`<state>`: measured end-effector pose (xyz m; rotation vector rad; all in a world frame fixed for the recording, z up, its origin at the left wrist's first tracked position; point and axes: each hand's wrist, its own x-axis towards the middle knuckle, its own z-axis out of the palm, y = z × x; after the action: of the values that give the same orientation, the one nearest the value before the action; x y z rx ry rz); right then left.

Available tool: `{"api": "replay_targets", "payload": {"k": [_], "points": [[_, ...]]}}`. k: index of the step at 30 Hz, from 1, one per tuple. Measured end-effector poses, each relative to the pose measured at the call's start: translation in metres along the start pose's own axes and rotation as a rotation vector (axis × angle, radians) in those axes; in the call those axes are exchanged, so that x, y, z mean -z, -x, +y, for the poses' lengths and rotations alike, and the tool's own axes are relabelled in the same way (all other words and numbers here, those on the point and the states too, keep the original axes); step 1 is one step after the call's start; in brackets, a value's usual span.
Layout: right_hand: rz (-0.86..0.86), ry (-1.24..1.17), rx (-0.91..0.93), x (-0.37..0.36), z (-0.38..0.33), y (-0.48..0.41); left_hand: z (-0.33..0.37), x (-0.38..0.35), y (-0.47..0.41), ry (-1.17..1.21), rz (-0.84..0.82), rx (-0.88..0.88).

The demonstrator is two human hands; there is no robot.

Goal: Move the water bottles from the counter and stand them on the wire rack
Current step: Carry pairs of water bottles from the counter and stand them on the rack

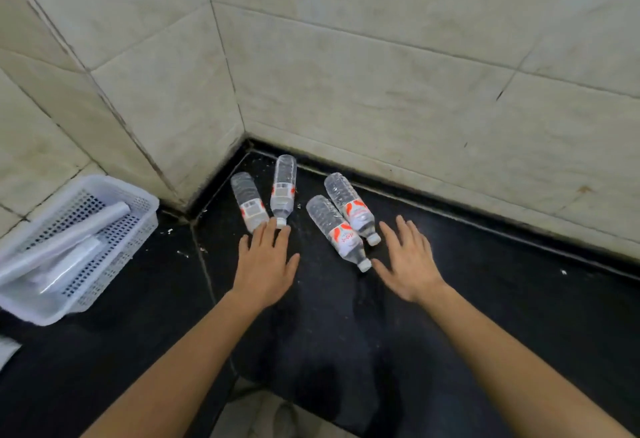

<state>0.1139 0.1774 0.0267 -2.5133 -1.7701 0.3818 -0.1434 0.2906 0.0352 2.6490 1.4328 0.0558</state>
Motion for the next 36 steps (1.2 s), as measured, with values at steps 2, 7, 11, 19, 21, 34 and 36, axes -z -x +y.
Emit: {"api": "replay_targets", "payload": {"k": [2, 7, 11, 19, 21, 34, 36], "points": [[-0.064, 0.03, -0.051, -0.008, 0.006, -0.003, 0.006, -0.011, -0.022, -0.002, -0.085, -0.07], [-0.254, -0.046, -0.171, -0.03, 0.021, -0.03, 0.036, -0.045, -0.074, -0.049, -0.221, -0.245], [-0.168, -0.365, -0.269, -0.054, 0.025, -0.07, 0.056, -0.072, -0.119, -0.18, -0.255, -0.368], [-0.119, -0.55, -0.359, -0.105, 0.031, -0.106, 0.066, -0.122, -0.13, -0.074, -0.292, -0.346], [-0.088, -0.627, -0.364, -0.11, 0.032, -0.111, 0.07, -0.123, -0.133, -0.088, -0.253, -0.342], [-0.23, -0.497, -0.309, -0.077, 0.033, -0.046, 0.028, -0.135, -0.072, 0.054, 0.026, -0.365], [-0.128, -0.493, -0.225, -0.049, 0.033, -0.041, 0.019, -0.129, -0.063, 0.095, 0.074, -0.385]]}}
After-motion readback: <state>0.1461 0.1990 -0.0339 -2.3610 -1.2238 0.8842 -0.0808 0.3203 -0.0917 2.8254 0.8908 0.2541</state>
